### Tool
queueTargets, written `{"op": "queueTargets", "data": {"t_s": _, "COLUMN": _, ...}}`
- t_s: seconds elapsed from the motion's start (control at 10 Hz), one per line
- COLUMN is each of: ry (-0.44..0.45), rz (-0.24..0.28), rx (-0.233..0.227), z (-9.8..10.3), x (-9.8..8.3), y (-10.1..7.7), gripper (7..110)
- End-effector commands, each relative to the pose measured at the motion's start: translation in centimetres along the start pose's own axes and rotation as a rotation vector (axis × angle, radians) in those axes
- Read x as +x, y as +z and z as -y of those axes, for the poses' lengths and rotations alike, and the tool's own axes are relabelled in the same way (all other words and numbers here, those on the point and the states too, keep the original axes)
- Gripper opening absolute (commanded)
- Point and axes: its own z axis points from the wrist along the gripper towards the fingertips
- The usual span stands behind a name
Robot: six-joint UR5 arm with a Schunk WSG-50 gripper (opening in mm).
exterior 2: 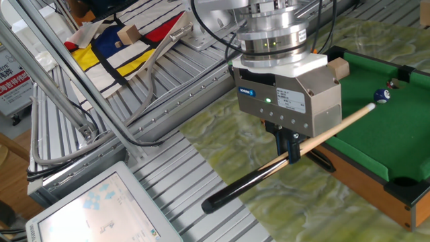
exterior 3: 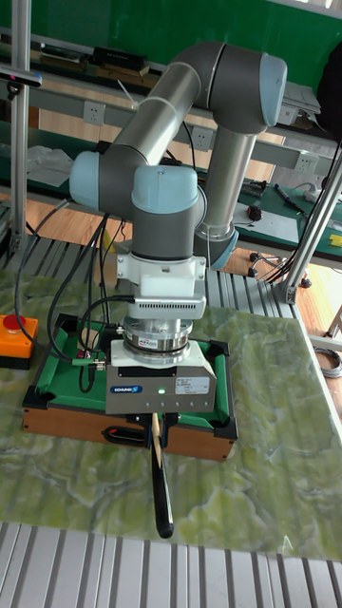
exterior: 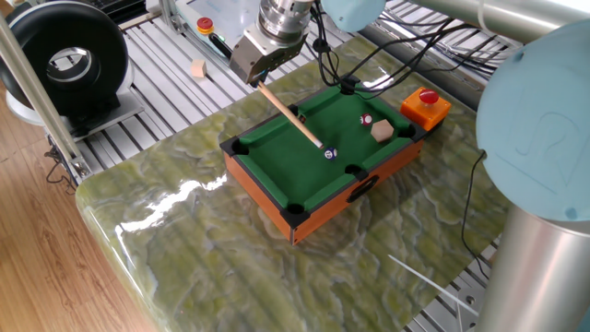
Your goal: Hit the pool ball
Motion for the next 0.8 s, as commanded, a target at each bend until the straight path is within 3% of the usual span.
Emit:
{"op": "queueTargets", "data": {"t_s": 0.0, "ry": 0.017, "rz": -0.005, "rx": -0.009, "z": -0.02, "x": 0.12, "y": 0.16, "gripper": 7}}
{"op": "queueTargets", "data": {"t_s": 0.7, "ry": 0.025, "rz": -0.022, "rx": -0.011, "z": 0.03, "x": 0.59, "y": 0.05, "gripper": 7}}
